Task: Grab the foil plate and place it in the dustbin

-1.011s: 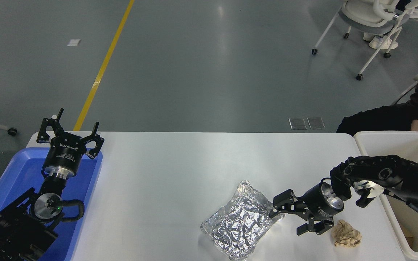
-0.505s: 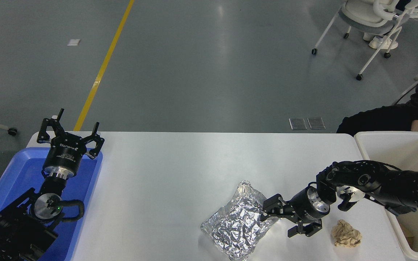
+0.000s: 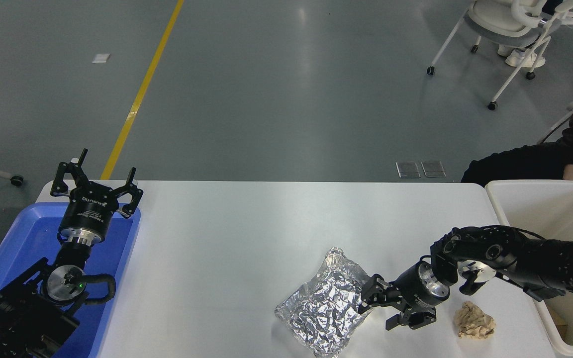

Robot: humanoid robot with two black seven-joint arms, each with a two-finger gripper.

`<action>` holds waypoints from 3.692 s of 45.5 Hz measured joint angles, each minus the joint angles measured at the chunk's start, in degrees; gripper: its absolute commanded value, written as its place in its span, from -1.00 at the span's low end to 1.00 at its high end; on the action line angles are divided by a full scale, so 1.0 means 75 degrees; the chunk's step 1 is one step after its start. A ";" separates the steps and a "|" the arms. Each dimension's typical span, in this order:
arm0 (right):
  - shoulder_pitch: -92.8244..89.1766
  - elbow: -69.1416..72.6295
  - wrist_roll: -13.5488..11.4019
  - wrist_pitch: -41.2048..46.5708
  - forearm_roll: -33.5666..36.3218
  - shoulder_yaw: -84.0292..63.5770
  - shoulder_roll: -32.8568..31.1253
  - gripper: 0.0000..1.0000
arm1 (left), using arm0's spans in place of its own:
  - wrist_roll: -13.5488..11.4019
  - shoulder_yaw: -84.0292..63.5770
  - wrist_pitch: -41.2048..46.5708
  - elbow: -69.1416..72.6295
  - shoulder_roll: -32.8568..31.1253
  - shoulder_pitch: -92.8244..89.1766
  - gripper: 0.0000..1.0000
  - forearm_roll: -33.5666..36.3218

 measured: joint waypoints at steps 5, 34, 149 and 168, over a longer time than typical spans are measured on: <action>-0.0028 0.0001 -0.0001 0.0017 -0.0001 -0.0003 0.0000 -1.00 | 0.0000 0.0000 0.0000 0.0000 0.0000 0.0000 1.00 0.0000; 0.0787 0.0247 0.0010 0.0251 0.0242 -0.0317 -0.0218 -1.00 | 0.0000 0.0000 0.0000 0.0000 0.0000 0.0000 1.00 0.0004; -0.1134 -0.3818 0.0632 -0.3996 -0.2958 -0.0394 -0.3427 -0.57 | -0.0013 0.0000 0.0011 0.0002 0.0000 -0.0012 1.00 -0.0007; -0.1631 -0.3948 0.0643 -0.4345 -0.2754 -0.0160 -0.3022 1.00 | -0.0005 0.0000 0.0011 0.0003 0.0000 -0.0018 1.00 -0.0005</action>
